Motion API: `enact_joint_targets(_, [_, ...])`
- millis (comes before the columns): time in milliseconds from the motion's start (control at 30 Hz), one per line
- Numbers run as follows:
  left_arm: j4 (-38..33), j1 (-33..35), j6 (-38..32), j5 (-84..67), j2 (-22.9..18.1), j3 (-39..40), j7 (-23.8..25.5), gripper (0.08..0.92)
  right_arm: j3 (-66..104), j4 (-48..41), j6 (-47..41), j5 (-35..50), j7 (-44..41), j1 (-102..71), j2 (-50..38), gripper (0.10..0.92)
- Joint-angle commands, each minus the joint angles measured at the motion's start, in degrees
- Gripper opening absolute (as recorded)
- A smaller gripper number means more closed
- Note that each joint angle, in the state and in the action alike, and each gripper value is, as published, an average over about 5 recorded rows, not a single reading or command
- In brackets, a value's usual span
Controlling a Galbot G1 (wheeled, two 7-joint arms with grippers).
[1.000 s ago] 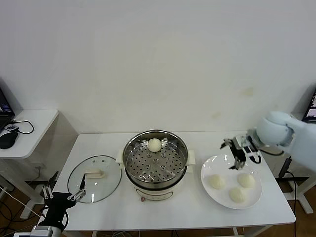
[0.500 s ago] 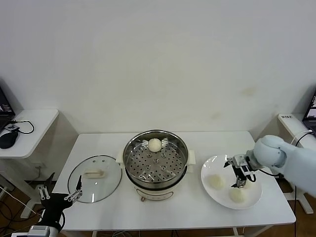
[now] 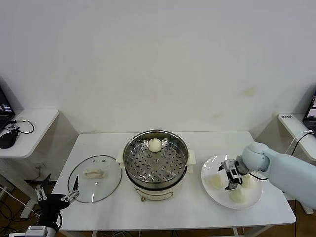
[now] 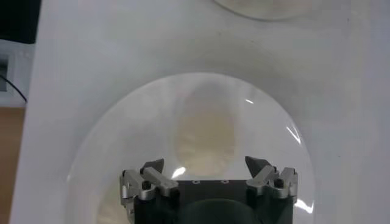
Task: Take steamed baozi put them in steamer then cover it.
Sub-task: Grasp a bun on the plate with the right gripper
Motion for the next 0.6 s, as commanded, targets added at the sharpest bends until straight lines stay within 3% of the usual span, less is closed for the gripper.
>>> enact_joint_targets(33, [0.11,0.05,-0.06,-0.01,-0.02,-0.12,-0.01,0.823,1.41,-5.10,0.06,-1.61,0.69,-2.33,5.92,0.823])
enact_joint_targets(267, [0.14,0.01,-0.08,-0.01,-0.17,-0.20,-0.03,0.823,0.86,-4.65,-0.59,-1.71,-0.71,-1.57,5.54,0.794])
enact_joint_targets(600, [0.13,-0.10,-0.10,-0.12,-0.10,-0.22,-0.08,0.823,-2.10,-0.44,-1.46,2.34,-5.57,9.73,0.27,0.614])
